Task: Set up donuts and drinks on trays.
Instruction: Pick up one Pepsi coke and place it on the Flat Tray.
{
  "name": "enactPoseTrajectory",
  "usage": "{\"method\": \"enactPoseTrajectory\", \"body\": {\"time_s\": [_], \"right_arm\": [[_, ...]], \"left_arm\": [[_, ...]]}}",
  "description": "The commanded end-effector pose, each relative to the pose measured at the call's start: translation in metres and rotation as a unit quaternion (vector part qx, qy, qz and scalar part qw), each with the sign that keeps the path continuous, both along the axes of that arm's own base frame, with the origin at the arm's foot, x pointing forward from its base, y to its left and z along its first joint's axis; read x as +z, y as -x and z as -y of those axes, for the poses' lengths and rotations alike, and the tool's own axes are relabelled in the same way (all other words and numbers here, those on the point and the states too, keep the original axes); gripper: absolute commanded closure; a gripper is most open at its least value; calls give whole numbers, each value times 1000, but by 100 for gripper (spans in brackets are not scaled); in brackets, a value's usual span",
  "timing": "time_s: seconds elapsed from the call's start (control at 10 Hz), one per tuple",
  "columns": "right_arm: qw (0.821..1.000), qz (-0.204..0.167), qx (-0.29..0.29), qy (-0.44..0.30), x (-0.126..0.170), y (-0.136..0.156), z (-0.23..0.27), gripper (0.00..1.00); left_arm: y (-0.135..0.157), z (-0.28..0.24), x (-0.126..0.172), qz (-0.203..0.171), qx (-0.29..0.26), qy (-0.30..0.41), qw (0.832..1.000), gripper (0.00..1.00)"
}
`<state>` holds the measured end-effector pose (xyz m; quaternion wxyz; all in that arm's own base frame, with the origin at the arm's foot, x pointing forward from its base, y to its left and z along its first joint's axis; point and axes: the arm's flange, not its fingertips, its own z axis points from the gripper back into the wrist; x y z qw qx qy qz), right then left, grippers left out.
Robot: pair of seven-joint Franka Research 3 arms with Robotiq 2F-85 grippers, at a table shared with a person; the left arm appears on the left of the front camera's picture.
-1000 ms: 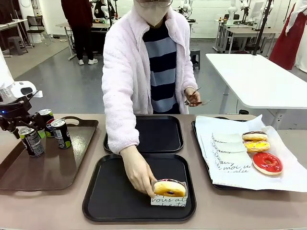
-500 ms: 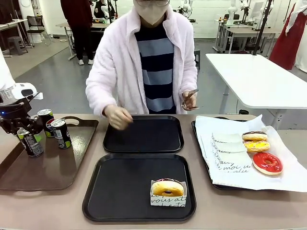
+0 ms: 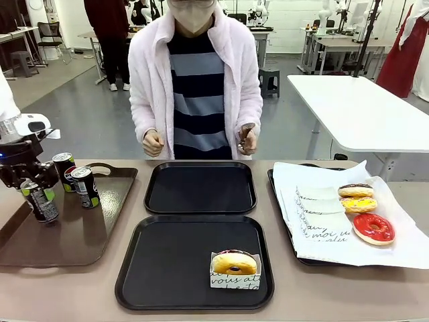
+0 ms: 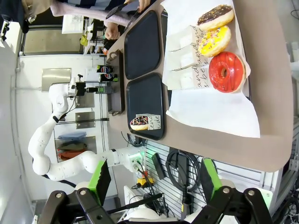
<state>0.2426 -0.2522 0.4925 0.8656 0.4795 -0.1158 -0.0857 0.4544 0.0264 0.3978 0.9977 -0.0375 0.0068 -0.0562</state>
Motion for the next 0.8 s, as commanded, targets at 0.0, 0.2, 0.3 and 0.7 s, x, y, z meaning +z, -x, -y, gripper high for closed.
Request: {"method": "enactPoseTrajectory", "body": {"time_s": [0.0,0.2,0.3,0.7], "right_arm": [[1000,9,1,-12,0,-1,2,0],[1000,9,1,-12,0,-1,2,0],[1000,9,1,-12,0,-1,2,0],[1000,9,1,-12,0,-1,2,0]], "left_arm": [[60,28,55,-46,-30,12,998,99],[107,45,87,-48,-64,5,997,99],[122,52,98,-50,-83,2,995,99],[142,57,115,-48,-86,14,995,99]]}}
